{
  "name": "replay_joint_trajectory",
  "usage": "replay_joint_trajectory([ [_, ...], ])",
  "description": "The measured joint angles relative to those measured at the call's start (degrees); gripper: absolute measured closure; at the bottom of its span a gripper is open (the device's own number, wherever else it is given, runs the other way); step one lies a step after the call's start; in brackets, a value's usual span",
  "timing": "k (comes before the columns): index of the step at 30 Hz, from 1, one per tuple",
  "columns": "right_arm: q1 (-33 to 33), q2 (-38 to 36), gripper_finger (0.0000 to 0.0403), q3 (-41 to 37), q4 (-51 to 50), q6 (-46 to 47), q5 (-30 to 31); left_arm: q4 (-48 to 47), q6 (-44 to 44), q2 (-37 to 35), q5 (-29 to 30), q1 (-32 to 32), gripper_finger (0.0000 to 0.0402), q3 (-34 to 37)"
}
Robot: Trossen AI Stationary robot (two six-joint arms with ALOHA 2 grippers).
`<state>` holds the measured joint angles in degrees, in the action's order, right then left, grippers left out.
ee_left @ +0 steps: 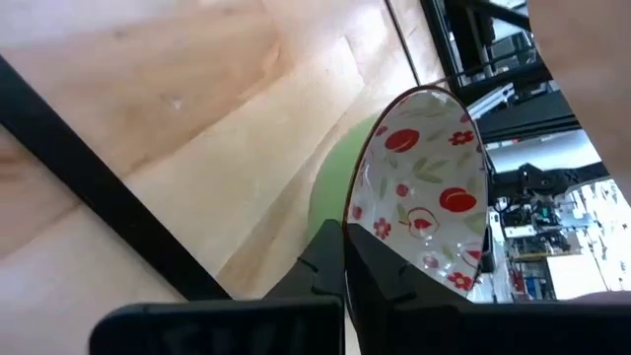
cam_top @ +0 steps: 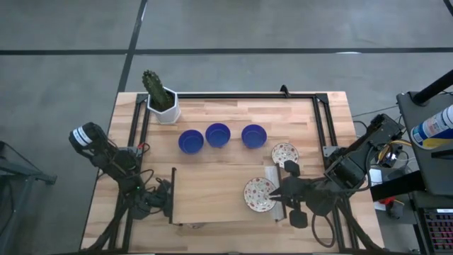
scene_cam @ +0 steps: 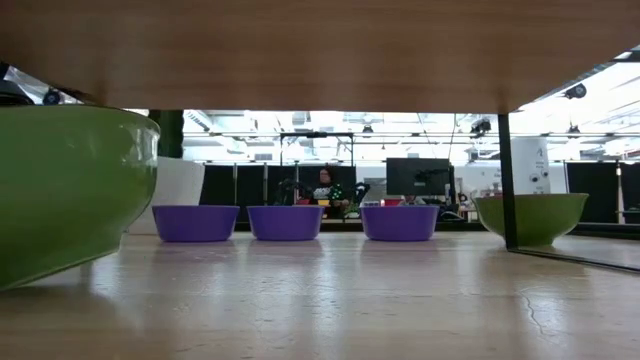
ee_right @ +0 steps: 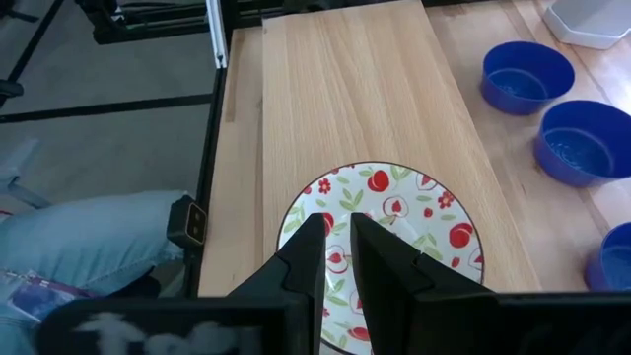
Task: Pick & Place Mini bowls
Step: Stack the bottom green bowl on the green bowl on the shelf
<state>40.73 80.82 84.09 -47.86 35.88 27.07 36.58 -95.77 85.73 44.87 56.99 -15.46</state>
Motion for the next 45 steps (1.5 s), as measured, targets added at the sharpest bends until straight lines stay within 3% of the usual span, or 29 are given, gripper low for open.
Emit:
replay_joint_trajectory([
  [18, 0.0, 0.0, 0.0355, 0.0, 0.0, 0.1, 0.0, -4.4, 1.0, -4.3, 1.7, 0.7, 0.0401, 0.2],
  [31, 0.0, 0.0, 0.0355, 0.0, 0.0, 0.1, 0.0, -16.8, 0.1, -15.6, 4.6, 3.1, 0.0401, 0.2],
  [45, 0.0, 0.0, 0.0355, 0.0, 0.0, 0.1, 0.0, -30.6, -6.6, -21.4, 4.1, 5.0, 0.0401, 0.2],
])
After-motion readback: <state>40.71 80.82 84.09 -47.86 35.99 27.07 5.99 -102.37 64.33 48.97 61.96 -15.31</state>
